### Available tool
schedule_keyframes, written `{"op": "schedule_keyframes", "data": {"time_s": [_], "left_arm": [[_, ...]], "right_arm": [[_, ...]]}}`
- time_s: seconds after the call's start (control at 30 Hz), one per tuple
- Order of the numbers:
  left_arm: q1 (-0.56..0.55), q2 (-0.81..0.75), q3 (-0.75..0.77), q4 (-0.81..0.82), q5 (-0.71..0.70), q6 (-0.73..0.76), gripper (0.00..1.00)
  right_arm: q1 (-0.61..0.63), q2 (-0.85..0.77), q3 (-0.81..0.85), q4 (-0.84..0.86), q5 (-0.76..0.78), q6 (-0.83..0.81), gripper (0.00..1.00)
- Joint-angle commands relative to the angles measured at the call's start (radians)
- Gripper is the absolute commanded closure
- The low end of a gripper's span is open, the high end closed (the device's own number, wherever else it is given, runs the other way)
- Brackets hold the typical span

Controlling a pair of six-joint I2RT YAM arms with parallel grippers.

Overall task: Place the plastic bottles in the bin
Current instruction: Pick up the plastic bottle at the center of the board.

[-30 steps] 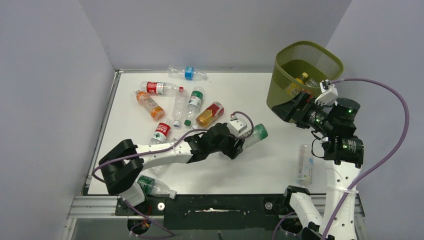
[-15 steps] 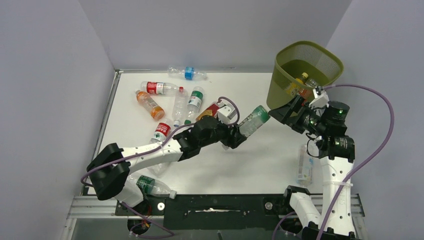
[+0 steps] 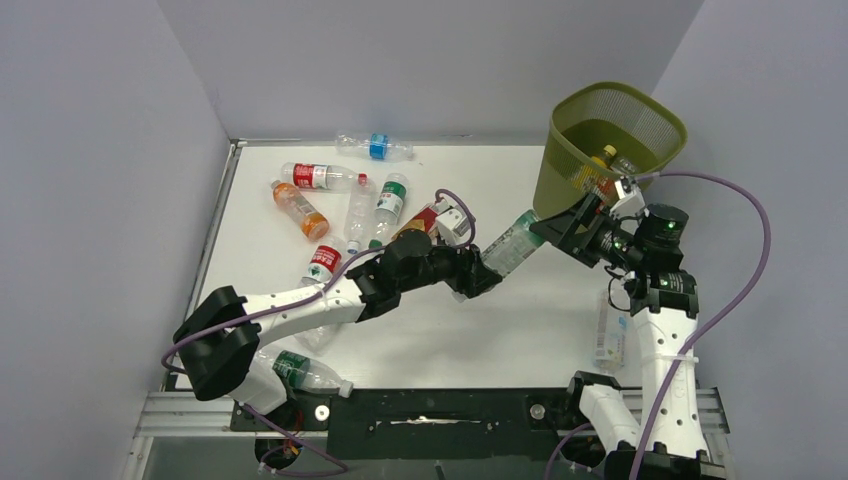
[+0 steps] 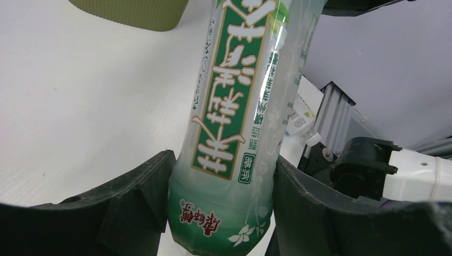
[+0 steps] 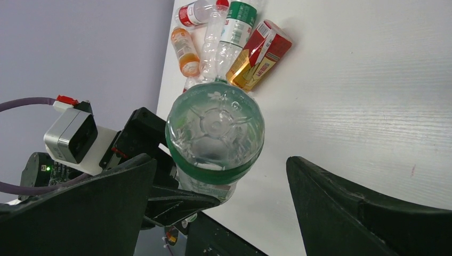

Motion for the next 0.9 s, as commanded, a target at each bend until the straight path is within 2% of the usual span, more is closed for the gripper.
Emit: {"op": "schedule_keyframes", "data": {"time_s": [0.0, 0.23, 0.47, 0.63, 0.87], "left_arm": [[0.003, -0.04, 0.027, 0.104, 0.06, -0.031, 0.5], [0.003, -0.04, 0.017, 0.116, 0.101, -0.048, 0.5], [0.002, -0.037, 0.017, 0.126, 0.124, -0.059, 0.5], [0.003, -0.036, 0.02, 0.116, 0.138, -0.061, 0.49], [0.006, -0.056, 0.04, 0.006, 0.091, -0.046, 0.44]], "right_arm": [[0.014, 0.004, -0.013, 0.091, -0.04, 0.025, 0.01], [0.042, 0.015, -0.022, 0.122, -0.036, 0.04, 0.04], [0.074, 0.016, -0.031, 0.137, -0.024, 0.047, 0.2], [0.078, 0.012, -0.039, 0.14, -0.021, 0.047, 0.37], [0.08, 0.014, -0.004, 0.107, -0.002, 0.026, 0.47]]}}
